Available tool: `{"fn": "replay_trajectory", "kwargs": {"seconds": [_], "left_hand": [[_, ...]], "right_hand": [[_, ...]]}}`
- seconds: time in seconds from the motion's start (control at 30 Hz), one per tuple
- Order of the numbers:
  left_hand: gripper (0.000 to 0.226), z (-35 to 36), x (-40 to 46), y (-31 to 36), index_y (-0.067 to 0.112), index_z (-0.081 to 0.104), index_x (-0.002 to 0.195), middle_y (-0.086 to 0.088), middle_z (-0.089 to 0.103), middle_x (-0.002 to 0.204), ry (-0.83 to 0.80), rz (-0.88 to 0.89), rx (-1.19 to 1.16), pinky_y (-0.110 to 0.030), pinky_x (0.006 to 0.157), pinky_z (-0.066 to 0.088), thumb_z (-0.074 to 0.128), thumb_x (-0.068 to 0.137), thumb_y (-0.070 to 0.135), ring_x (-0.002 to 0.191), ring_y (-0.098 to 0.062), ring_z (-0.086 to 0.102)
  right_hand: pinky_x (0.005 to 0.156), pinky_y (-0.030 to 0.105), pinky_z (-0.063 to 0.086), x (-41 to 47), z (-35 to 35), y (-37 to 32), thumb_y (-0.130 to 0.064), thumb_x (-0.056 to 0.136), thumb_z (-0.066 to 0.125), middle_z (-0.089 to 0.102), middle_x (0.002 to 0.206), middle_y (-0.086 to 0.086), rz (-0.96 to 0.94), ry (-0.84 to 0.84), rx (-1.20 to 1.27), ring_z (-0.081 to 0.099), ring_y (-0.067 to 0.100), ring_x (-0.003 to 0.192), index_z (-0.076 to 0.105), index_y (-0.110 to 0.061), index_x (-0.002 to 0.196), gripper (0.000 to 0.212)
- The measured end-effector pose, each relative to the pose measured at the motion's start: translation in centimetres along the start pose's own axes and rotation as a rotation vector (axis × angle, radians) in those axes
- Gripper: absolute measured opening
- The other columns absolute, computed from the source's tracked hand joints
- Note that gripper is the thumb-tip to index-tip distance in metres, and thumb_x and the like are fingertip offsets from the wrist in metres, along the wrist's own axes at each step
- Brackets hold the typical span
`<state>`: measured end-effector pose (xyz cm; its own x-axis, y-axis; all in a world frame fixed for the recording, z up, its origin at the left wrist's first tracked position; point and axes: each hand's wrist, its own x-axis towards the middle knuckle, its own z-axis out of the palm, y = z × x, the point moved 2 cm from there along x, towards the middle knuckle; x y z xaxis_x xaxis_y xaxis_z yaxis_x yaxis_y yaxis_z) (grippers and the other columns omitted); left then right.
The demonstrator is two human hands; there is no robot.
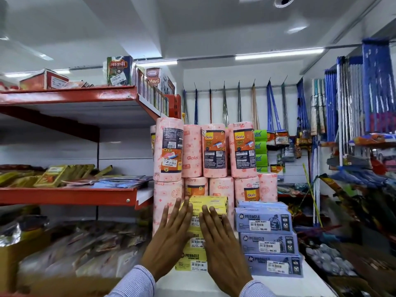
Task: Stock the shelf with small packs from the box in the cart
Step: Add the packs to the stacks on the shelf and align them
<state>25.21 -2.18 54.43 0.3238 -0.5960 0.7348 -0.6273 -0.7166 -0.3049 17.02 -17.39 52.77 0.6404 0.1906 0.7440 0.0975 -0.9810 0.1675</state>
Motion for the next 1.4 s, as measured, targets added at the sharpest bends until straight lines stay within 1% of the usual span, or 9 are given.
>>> {"fn": "replay_trajectory", "kwargs": {"seconds": [0.27, 0.43, 0.63, 0.77, 0.9, 1.03, 1.2, 1.33, 1.4], "left_hand": [[0.066, 0.3, -0.4, -0.3, 0.009, 0.004, 0.157, -0.01, -0.005, 0.168, 0.012, 0.018, -0.009, -0.05, 0.12, 0.007, 0.025, 0.103, 0.04, 0.154, -0.026, -0.004], [0.065, -1.2, 0.3, 2.1, 0.009, 0.002, 0.157, -0.01, -0.007, 0.168, 0.063, 0.013, -0.089, -0.05, 0.12, 0.006, 0.024, 0.102, 0.035, 0.154, -0.026, -0.004], [0.071, -2.8, 3.6, 9.4, 0.007, 0.004, 0.157, -0.012, -0.001, 0.167, 0.108, 0.132, -0.23, -0.043, 0.122, 0.006, 0.045, 0.1, 0.015, 0.155, -0.025, -0.003], [0.076, -2.7, 5.4, 12.5, 0.007, 0.0, 0.156, -0.011, -0.007, 0.166, 0.092, 0.12, -0.29, -0.039, 0.124, -0.001, 0.048, 0.098, 0.002, 0.154, -0.022, -0.01], [0.075, -2.5, 5.9, 14.2, 0.006, -0.002, 0.154, -0.014, -0.009, 0.164, 0.081, 0.108, -0.3, -0.042, 0.123, -0.007, 0.044, 0.096, -0.005, 0.153, -0.026, -0.011], [0.083, -1.5, 5.9, 14.7, 0.015, -0.021, 0.149, -0.008, -0.03, 0.159, 0.031, 0.055, -0.328, -0.037, 0.124, -0.012, 0.044, 0.099, 0.0, 0.15, -0.021, -0.026], [0.091, -0.6, 6.1, 15.2, 0.021, -0.028, 0.146, -0.004, -0.035, 0.158, 0.023, -0.015, -0.344, -0.025, 0.122, 0.008, 0.047, 0.099, -0.001, 0.144, -0.012, -0.038], [0.091, -0.2, 6.2, 15.7, 0.019, -0.025, 0.148, -0.005, -0.032, 0.159, 0.033, 0.007, -0.311, -0.025, 0.119, -0.011, 0.043, 0.095, -0.009, 0.146, -0.014, -0.034], [0.09, 0.0, 6.3, 15.9, 0.018, -0.025, 0.149, -0.006, -0.031, 0.16, 0.035, 0.007, -0.301, -0.027, 0.12, -0.012, 0.041, 0.094, -0.01, 0.148, -0.016, -0.031]], "right_hand": [[0.117, 0.045, 0.007, 0.2, -0.2, -0.2, -0.02, 0.094, 0.035, -0.006, 0.165, 0.007, -0.018, -0.006, 0.021, -0.006, 0.024, 0.152, 0.0, -0.011, 0.155, 0.071], [0.117, 0.045, 0.007, -1.2, -2.1, 1.5, -0.014, 0.091, 0.048, -0.003, 0.166, 0.007, 0.019, 0.051, 0.042, -0.004, 0.024, 0.152, 0.002, -0.011, 0.155, 0.079], [0.12, 0.045, 0.005, -4.3, -5.1, 7.5, -0.017, 0.096, 0.025, 0.003, 0.165, 0.011, 0.066, 0.093, -0.013, -0.001, 0.026, 0.152, 0.004, -0.007, 0.155, 0.064], [0.12, 0.047, 0.0, -4.7, -5.7, 10.7, -0.016, 0.092, 0.03, -0.009, 0.165, 0.01, 0.109, 0.041, -0.084, -0.009, 0.027, 0.151, -0.005, -0.009, 0.154, 0.072], [0.119, 0.047, 0.003, -4.7, -5.6, 12.1, -0.015, 0.093, 0.038, -0.002, 0.165, 0.012, 0.077, 0.041, -0.09, -0.007, 0.026, 0.152, 0.0, -0.009, 0.155, 0.073], [0.119, 0.048, 0.005, -4.8, -5.1, 12.6, -0.014, 0.09, 0.041, -0.002, 0.165, 0.011, 0.048, 0.053, -0.059, -0.005, 0.026, 0.152, 0.0, -0.009, 0.155, 0.076], [0.118, 0.05, 0.009, -5.1, -4.8, 13.3, -0.013, 0.089, 0.048, -0.001, 0.166, 0.012, 0.043, 0.067, -0.06, -0.003, 0.027, 0.152, 0.001, -0.008, 0.155, 0.081], [0.119, 0.048, 0.009, -5.3, -4.8, 13.8, -0.02, 0.096, 0.046, 0.0, 0.166, 0.01, 0.047, 0.089, -0.052, -0.002, 0.026, 0.152, 0.003, -0.009, 0.155, 0.074], [0.119, 0.048, 0.009, -5.5, -4.9, 14.0, -0.021, 0.097, 0.045, 0.002, 0.166, 0.01, 0.046, 0.1, -0.059, -0.001, 0.026, 0.152, 0.004, -0.009, 0.155, 0.072]]}}
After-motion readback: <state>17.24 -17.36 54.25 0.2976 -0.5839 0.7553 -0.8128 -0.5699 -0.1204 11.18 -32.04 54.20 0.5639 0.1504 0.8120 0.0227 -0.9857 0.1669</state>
